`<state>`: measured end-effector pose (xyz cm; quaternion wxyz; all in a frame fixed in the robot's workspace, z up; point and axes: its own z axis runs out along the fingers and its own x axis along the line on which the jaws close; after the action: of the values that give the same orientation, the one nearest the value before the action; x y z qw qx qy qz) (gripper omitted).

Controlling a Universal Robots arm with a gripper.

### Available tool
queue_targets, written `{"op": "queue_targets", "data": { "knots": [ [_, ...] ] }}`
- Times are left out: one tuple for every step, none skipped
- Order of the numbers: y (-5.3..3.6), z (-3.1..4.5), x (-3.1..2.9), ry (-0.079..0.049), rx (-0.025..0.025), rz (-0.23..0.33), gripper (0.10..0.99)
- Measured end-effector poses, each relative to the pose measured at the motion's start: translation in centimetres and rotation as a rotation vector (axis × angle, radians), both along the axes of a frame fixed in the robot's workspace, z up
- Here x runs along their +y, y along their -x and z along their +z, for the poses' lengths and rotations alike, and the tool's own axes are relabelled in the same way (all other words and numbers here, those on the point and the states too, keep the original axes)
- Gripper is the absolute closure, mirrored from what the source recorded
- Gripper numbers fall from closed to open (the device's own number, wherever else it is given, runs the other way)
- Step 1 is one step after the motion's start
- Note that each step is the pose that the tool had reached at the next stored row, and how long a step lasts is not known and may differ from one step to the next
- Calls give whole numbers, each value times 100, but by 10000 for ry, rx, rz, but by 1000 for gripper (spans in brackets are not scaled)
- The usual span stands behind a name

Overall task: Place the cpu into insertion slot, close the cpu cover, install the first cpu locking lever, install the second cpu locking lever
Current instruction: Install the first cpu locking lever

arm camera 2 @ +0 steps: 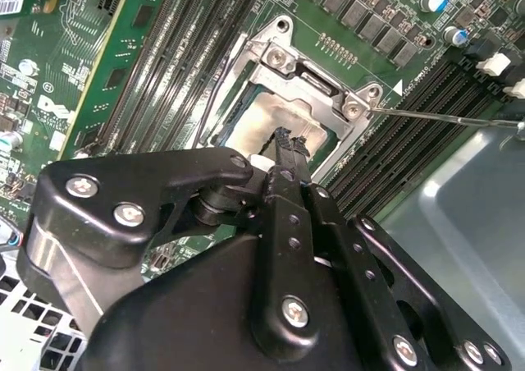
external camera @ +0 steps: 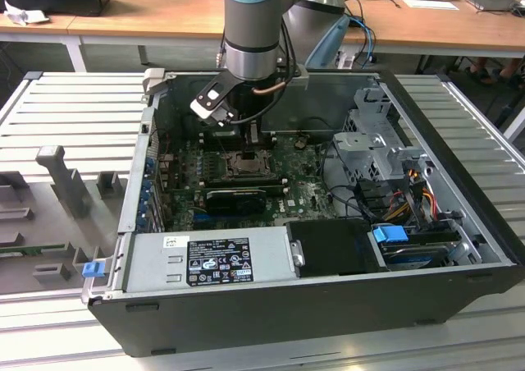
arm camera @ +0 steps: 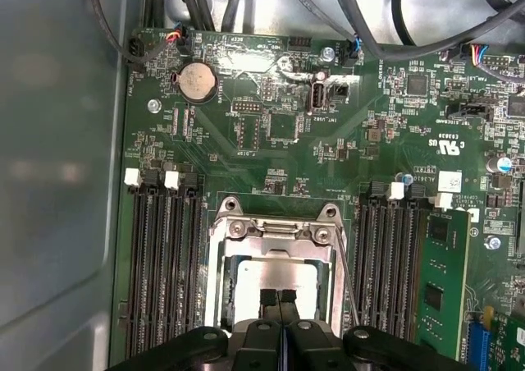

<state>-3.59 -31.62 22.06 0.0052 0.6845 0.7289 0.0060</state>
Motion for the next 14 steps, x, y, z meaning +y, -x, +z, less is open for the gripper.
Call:
{"op": "queue_targets", "data": {
  "knots": [
    [1,0,0,0,0,-1,980],
    [1,0,0,0,0,-1,980],
    [2,8,0,0,0,-1,980],
    [2,27,0,-1,0,-2,980],
    [2,31,0,0,0,-2,980],
    [2,35,0,0,0,-2,980],
    [2,42,0,0,0,-2,980],
    [2,47,0,0,0,-2,980],
    [2,57,0,0,0,-2,980],
    [2,67,0,0,0,-2,980],
    [2,75,0,0,0,-2,980],
    [2,85,0,-1,0,-2,980],
    [2,108,0,0,0,-2,980],
    [2,129,0,0,0,-2,980]
  ]
}}
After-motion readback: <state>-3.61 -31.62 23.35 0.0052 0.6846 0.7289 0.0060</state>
